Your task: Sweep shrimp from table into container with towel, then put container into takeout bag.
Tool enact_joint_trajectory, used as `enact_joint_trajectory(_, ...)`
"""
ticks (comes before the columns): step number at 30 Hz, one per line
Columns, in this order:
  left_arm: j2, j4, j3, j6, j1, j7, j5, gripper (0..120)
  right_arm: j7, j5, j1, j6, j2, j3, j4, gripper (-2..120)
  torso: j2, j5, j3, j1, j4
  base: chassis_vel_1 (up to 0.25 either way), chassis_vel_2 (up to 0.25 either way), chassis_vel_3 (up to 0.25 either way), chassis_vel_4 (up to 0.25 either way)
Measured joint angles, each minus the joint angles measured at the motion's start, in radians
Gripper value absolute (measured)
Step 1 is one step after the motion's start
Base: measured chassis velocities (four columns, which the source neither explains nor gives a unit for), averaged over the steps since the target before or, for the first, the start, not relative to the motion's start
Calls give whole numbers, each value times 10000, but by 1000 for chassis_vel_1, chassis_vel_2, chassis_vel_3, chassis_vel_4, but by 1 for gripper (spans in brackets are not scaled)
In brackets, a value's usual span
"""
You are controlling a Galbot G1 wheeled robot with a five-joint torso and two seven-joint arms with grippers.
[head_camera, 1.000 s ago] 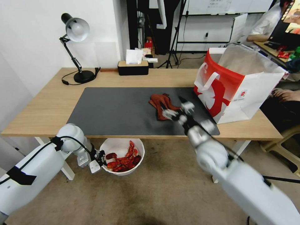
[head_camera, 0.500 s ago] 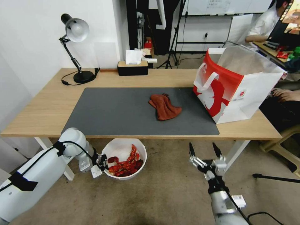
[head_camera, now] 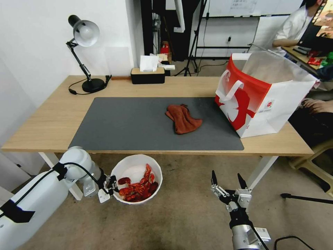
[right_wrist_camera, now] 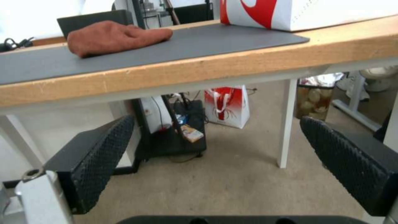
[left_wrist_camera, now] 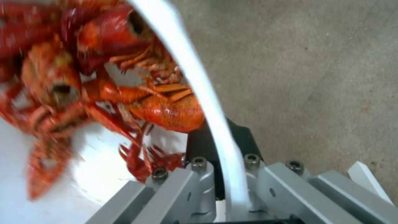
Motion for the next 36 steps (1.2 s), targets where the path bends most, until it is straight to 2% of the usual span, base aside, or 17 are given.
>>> enact_joint_trajectory(2,12,-32,-1,-6,30,0,0,0,-3,-7,-5,-3,6,0,-10,100,0,0,0,-1,0,0,0,0,0)
enact_joint_trajectory(12,840,-2064,-315,-19,1069,-329,-278,0,-30,173,-19,-125,-13,57,-337,100,-1,2,0,0,0,0,0,0,0)
enact_joint_trajectory(15,1402,-3453,-880,327,1783,-459,-785,0,-68,188,10,-126,15,49,-459,100,-2,1,-1,-1,2,0,0,0,0)
enact_joint_trajectory(16,1402,-3453,-880,327,1783,-459,-785,0,-68,188,10,-126,15,49,-459,100,-2,1,-1,-1,2,0,0,0,0)
enact_joint_trajectory(19,2033,-5001,-1609,947,1976,-372,-1690,0,-103,190,43,-125,18,21,-543,100,-1,2,-1,0,1,0,0,0,0)
enact_joint_trajectory(20,2033,-5001,-1609,947,1976,-372,-1690,0,-103,190,43,-125,18,21,-543,100,-1,2,-1,0,1,0,0,0,0)
enact_joint_trajectory(21,2428,-5562,-1892,1391,1824,-307,-2288,0,-112,182,41,-126,11,15,-561,100,-1,2,-1,-1,1,0,0,0,0)
enact_joint_trajectory(22,2428,-5562,-1892,1391,1824,-307,-2288,0,-112,182,41,-126,11,15,-561,100,-1,2,-1,-1,1,0,0,0,0)
enact_joint_trajectory(23,2797,-5867,-2165,1814,1623,-334,-3034,0,-126,174,12,-125,-18,16,-560,100,-1,4,-1,-1,2,0,0,0,0)
enact_joint_trajectory(24,2797,-5867,-2165,1814,1623,-334,-3034,0,-126,174,12,-125,-18,16,-560,100,-1,4,-1,-1,2,0,0,0,0)
enact_joint_trajectory(26,3381,-5823,-2494,2488,987,-590,-4525,0,-143,171,-101,-106,-116,35,-535,100,-1,2,-1,-1,1,0,0,0,0)
enact_joint_trajectory(27,3381,-5823,-2494,2488,987,-590,-4525,0,-143,171,-101,-106,-116,35,-535,100,-1,2,-1,-1,1,0,0,0,0)
enact_joint_trajectory(28,3534,-5623,-2507,2644,606,-685,-5020,0,-149,171,-141,-42,-149,52,-512,100,-1,1,-1,0,1,0,0,0,0)
enact_joint_trajectory(30,3741,-4835,-2152,2935,-783,-975,-5848,0,-154,169,-193,110,-183,94,-451,100,-2,-2,0,2,-1,0,0,0,0)
enact_joint_trajectory(32,3752,-4711,-2071,2973,-980,-1006,-5920,0,-155,166,-195,113,-186,95,-439,100,-1,0,0,2,-2,0,0,0,0)
enact_joint_trajectory(34,3729,-3805,-1435,3239,-2269,-1183,-6454,0,-177,85,-199,115,-180,60,-356,100,-1,-2,0,2,1,0,0,0,0)
enact_joint_trajectory(36,3696,-3615,-1276,3283,-2548,-1226,-6544,0,-185,49,-199,115,-166,38,-330,100,-1,-2,0,2,3,0,0,0,0)
